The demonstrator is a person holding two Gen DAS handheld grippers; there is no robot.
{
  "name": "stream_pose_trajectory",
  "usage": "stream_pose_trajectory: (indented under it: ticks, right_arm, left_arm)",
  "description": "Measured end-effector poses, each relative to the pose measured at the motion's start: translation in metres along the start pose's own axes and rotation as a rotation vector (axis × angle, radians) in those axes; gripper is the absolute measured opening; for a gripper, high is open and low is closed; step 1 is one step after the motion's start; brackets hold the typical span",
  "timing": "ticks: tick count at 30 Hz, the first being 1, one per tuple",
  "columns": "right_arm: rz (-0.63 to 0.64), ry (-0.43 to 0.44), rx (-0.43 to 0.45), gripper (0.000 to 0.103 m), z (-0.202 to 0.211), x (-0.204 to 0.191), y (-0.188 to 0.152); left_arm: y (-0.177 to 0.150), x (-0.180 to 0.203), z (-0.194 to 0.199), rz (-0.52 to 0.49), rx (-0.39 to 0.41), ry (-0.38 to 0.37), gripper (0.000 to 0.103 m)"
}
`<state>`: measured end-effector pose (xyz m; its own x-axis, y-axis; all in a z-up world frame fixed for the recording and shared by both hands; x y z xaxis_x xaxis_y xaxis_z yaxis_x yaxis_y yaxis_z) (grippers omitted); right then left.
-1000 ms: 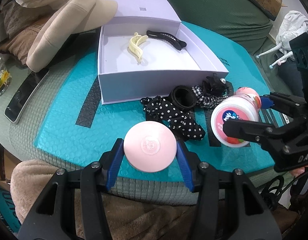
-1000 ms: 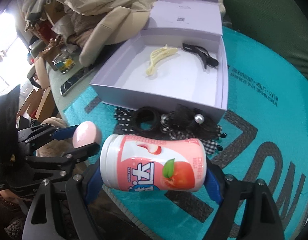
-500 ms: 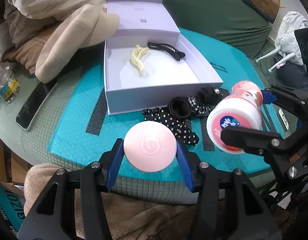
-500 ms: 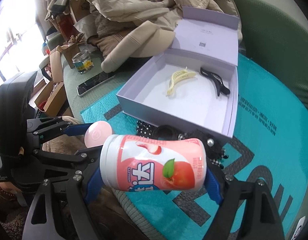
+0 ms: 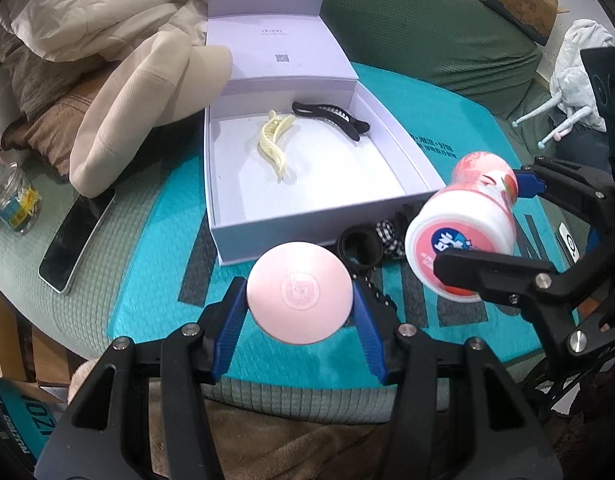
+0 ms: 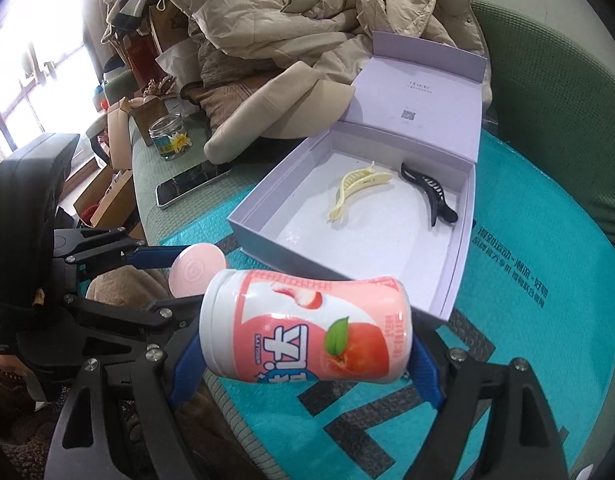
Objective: Organize objects
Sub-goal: 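Carry the compact and the can into the lavender box with both grippers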
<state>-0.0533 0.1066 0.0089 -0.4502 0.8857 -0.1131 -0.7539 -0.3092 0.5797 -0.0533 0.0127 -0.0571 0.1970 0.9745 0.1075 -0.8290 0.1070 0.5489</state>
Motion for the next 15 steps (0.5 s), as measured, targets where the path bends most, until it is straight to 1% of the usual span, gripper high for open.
stream_pose_trajectory:
  ticks: [9,15]
  right_arm:
    - [-0.004,0.004,0.0,0.085,-0.011,0.018,0.014]
    - [-0.007,0.008,0.0,0.085,-0.018,0.027,0.022]
  left_arm:
    - [0.018,-0.007,-0.011,-0.004,-0.008,0.007,0.05]
    - [0.03,-0.007,-0.022,-0.008,-0.017,-0.005,0.05]
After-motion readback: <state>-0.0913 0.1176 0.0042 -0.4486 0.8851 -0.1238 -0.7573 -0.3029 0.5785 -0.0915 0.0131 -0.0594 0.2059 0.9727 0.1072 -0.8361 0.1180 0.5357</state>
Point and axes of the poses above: each gripper's, at about its wrist camera, not at the fingertips, and z roughly against the way its jaws point, x to its right, y to its top, the point moved 4 cm from there along -z, roughly the way its jaws point, and after that the axes turned 1 degree about -z, right-handed, at the moved point
